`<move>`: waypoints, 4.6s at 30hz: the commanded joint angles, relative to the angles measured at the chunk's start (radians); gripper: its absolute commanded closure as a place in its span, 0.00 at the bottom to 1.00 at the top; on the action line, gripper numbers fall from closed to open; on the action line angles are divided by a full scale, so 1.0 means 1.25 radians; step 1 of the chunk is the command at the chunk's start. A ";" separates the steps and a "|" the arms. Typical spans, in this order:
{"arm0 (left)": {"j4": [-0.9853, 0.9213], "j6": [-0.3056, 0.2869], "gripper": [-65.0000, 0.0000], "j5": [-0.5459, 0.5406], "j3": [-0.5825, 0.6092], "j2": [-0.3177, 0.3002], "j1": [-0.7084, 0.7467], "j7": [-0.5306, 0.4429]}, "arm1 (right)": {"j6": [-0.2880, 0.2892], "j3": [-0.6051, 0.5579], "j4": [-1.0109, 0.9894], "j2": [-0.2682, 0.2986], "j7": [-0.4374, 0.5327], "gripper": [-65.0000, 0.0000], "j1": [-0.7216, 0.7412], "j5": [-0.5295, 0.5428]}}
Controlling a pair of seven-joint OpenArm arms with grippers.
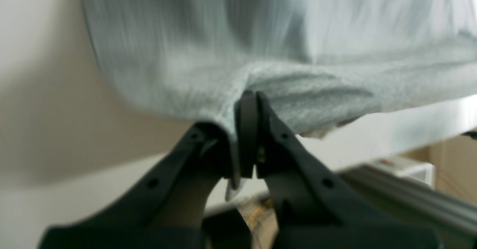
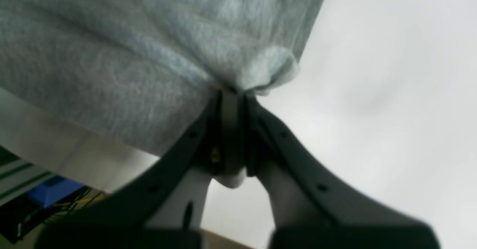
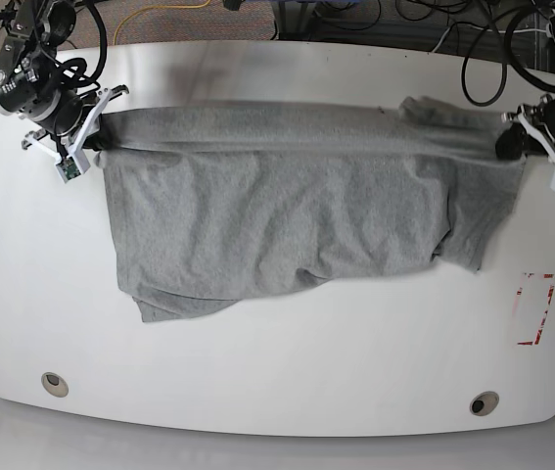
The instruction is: Fold the T-shirt properly
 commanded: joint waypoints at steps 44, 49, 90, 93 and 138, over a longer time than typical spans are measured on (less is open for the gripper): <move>-0.119 -0.001 1.00 0.307 0.287 -0.018 -0.999 0.016 | -0.002 -0.201 -0.102 0.276 -0.042 0.97 0.737 -0.003; -0.117 -0.001 1.00 0.305 0.287 -0.018 -0.993 0.016 | -0.002 -0.201 -0.107 0.273 -0.041 0.97 0.723 -0.003; -0.098 -0.123 1.00 0.308 0.595 0.288 -1.315 0.016 | -0.002 -0.023 -0.070 0.140 -0.016 0.97 0.434 -0.005; -0.148 -0.123 1.00 0.310 0.582 0.339 -1.370 0.016 | -0.002 -0.011 -0.069 0.140 -0.016 0.97 0.432 -0.005; -0.019 -0.124 1.00 0.349 0.337 0.107 -0.555 0.016 | -0.002 0.008 -0.073 0.006 -0.016 0.96 0.406 -0.117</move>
